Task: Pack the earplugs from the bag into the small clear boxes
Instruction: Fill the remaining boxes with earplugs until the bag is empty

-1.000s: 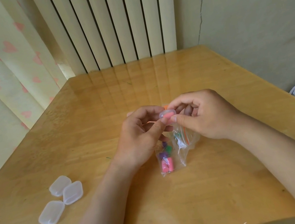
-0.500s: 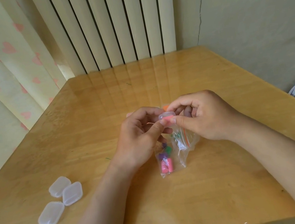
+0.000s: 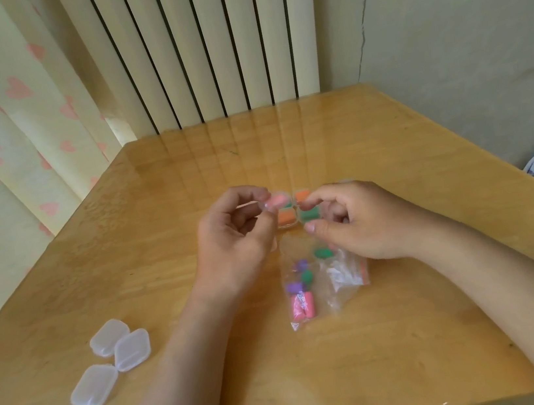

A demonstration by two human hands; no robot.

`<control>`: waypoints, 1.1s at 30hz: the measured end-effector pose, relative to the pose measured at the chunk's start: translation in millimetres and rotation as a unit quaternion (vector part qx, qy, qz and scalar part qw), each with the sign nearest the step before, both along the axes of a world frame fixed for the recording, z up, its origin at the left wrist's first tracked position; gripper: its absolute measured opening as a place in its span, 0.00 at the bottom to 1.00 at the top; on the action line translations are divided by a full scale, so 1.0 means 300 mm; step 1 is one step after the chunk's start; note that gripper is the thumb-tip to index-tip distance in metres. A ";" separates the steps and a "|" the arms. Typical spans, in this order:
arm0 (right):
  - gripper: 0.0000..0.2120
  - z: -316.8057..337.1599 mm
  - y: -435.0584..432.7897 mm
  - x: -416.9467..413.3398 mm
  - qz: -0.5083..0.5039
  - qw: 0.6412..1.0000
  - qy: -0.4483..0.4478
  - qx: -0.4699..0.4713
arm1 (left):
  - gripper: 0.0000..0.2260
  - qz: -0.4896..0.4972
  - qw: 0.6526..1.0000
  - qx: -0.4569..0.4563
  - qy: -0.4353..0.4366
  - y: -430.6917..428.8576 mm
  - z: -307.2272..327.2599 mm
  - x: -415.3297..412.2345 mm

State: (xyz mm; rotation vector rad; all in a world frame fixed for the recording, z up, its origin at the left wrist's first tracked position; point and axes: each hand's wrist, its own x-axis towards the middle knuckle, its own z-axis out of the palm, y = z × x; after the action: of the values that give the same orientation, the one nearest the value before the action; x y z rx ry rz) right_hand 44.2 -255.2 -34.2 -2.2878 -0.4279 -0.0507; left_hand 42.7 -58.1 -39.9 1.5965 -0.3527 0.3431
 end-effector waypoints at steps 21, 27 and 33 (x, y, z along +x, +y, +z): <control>0.06 0.026 0.008 -0.032 0.069 0.990 0.077 -0.097 | 0.09 0.019 0.907 0.403 -0.119 0.060 -0.088 0.066; 0.06 0.022 0.005 -0.027 0.071 0.990 0.076 -0.100 | 0.09 0.026 0.899 0.424 -0.111 0.058 -0.086 0.069; 0.06 0.023 0.002 -0.023 0.062 0.995 0.054 -0.052 | 0.12 0.034 0.906 0.404 -0.117 0.053 -0.081 0.055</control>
State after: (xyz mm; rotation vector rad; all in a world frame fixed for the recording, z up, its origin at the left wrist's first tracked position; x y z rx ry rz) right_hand 37.3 -254.6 -27.2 -2.3470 -0.5255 0.1609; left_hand 59.2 -42.2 -64.1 2.3943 -0.6853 0.4790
